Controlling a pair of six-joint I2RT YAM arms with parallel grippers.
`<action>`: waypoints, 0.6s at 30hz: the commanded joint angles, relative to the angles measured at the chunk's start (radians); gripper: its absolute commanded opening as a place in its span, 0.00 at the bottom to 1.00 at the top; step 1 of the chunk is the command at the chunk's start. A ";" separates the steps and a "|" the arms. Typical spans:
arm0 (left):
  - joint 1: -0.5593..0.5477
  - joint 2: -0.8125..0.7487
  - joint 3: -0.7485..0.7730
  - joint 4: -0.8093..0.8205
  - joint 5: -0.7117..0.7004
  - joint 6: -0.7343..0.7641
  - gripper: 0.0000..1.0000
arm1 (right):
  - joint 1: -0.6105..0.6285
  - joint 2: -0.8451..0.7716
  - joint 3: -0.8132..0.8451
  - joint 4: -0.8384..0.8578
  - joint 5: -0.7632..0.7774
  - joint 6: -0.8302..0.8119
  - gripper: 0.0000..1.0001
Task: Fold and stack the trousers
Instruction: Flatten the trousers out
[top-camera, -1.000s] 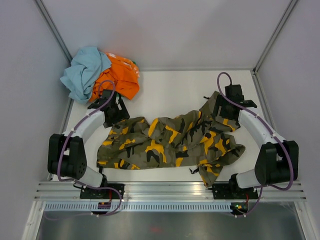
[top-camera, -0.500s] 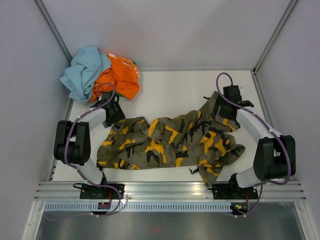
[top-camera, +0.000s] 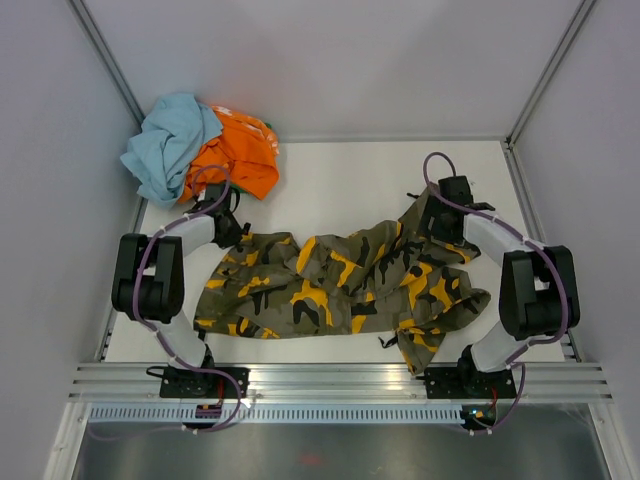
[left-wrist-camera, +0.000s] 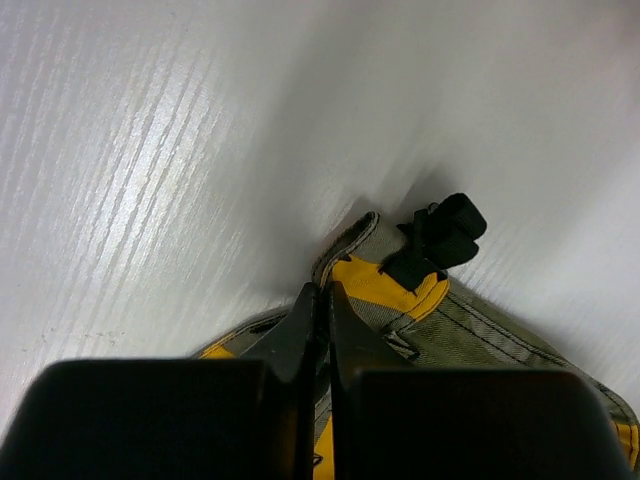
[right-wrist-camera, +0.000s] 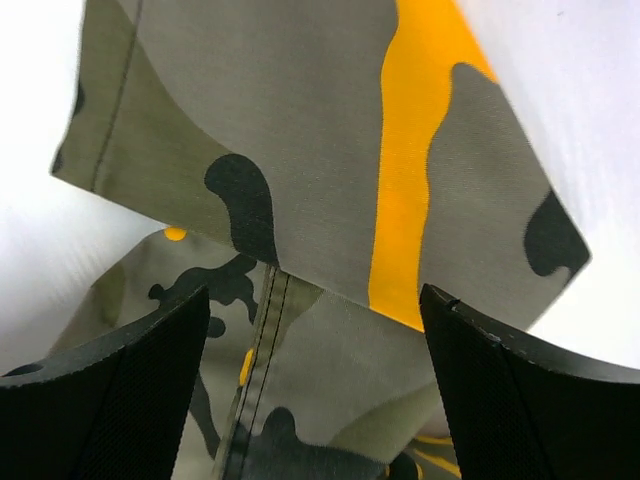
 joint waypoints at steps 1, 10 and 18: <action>0.010 -0.035 0.044 -0.067 -0.074 -0.067 0.02 | 0.013 0.035 -0.012 0.082 -0.027 -0.043 0.91; 0.069 -0.214 0.011 -0.148 -0.266 -0.124 0.02 | 0.089 0.208 0.132 0.146 0.027 -0.193 0.84; 0.085 -0.258 -0.060 -0.159 -0.309 -0.159 0.02 | 0.096 0.363 0.196 0.136 0.206 -0.285 0.45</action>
